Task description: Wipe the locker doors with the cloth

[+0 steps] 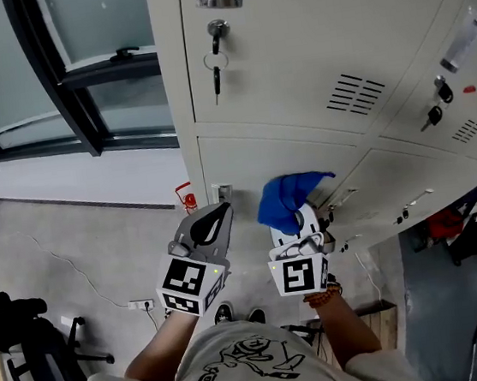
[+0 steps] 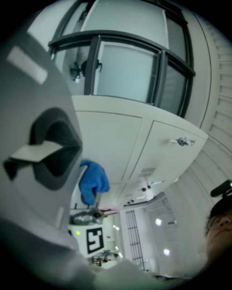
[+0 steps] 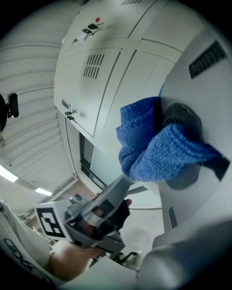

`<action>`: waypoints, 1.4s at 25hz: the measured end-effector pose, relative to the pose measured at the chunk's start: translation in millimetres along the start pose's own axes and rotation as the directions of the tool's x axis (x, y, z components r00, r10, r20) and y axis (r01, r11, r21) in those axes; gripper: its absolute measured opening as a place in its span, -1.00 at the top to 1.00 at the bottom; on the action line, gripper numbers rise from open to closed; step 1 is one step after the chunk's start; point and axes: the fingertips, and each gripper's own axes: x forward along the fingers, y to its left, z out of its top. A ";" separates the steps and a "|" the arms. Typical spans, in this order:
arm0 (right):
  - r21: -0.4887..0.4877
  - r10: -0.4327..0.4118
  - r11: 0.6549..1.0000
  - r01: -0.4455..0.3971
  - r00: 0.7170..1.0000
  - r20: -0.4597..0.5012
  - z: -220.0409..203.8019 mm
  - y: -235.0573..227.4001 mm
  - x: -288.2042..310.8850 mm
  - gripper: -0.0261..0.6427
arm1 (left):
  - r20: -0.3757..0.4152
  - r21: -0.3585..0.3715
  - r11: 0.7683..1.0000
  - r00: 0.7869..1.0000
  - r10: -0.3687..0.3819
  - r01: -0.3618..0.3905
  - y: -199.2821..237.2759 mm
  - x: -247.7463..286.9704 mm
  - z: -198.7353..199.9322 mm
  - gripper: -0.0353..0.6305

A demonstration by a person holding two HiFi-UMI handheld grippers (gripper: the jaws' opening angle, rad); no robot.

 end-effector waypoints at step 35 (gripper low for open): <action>0.555 0.058 0.825 -0.108 0.993 0.106 34.7 9.9 -61.6 0.82 | 0.040 -0.021 0.999 0.998 -0.041 0.042 -37.9 -6.7 6.1 0.88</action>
